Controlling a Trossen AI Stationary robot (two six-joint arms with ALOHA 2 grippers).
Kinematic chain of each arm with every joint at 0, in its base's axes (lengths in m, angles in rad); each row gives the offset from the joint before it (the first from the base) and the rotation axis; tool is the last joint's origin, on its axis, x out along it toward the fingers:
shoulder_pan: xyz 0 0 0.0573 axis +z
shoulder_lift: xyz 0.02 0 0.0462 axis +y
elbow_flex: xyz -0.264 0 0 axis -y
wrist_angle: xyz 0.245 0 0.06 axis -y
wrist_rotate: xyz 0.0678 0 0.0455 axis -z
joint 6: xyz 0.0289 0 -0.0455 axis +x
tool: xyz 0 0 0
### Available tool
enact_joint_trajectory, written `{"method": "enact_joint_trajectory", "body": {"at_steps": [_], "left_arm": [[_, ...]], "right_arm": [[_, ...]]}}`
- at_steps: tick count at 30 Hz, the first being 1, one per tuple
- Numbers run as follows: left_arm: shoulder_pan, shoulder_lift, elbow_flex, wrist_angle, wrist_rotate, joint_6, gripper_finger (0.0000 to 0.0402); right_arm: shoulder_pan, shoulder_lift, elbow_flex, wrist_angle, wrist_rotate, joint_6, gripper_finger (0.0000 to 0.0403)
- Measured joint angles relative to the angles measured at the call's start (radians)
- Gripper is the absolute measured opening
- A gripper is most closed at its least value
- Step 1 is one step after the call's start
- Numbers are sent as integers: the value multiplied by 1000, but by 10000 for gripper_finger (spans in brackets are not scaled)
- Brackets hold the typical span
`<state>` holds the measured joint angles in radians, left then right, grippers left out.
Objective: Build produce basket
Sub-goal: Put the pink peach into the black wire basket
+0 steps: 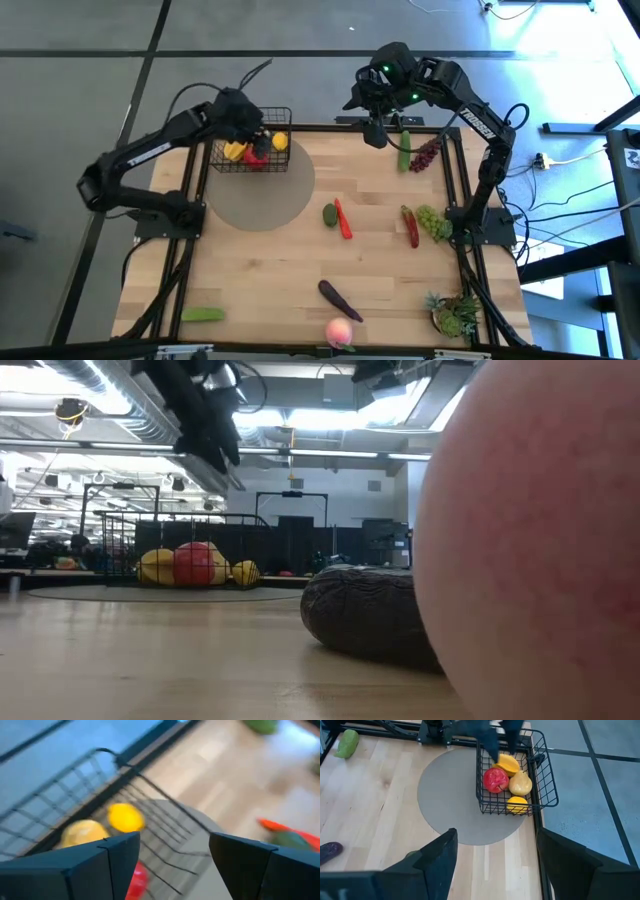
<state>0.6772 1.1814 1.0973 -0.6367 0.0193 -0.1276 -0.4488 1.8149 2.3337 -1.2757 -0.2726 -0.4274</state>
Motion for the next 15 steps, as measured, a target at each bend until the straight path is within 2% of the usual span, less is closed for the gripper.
{"method": "enact_joint_trajectory", "body": {"at_steps": [4,12,15], "left_arm": [[-66,-55,0,-44,50,0,225],[-188,-105,1,-72,44,-37,225],[-222,-103,1,-90,21,-80,225]], "right_arm": [[0,0,0,0,0,0,262],[3,0,0,36,0,2,262],[3,0,0,36,-16,78,262]]}}
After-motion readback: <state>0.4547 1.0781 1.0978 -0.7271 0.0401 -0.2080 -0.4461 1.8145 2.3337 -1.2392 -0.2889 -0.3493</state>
